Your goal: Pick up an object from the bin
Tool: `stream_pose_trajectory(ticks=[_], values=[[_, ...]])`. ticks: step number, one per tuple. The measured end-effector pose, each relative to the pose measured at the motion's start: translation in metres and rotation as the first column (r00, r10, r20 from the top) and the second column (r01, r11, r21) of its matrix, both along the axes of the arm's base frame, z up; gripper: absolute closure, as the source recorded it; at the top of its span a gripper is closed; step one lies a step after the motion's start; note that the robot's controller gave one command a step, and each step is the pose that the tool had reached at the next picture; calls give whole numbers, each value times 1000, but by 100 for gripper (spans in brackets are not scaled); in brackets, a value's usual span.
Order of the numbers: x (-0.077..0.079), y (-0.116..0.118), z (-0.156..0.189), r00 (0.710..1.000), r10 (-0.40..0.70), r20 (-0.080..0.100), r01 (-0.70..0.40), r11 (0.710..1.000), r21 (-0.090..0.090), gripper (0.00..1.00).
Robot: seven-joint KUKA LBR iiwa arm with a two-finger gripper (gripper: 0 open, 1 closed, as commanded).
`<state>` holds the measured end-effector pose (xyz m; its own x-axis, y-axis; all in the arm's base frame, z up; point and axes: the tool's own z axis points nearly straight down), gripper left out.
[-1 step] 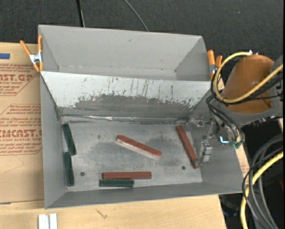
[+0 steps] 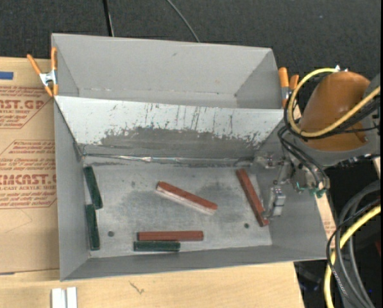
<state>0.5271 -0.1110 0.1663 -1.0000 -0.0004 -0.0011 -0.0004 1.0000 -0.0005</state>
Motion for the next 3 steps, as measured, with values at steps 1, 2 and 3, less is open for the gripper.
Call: stream_pose_trajectory(ticks=[1,2,3], values=[[6,26,-43,997,-72,6,72,997,0,0],[22,96,-96,999,44,1,-44,999,1,100],[22,96,-96,999,44,1,-44,999,1,100]])
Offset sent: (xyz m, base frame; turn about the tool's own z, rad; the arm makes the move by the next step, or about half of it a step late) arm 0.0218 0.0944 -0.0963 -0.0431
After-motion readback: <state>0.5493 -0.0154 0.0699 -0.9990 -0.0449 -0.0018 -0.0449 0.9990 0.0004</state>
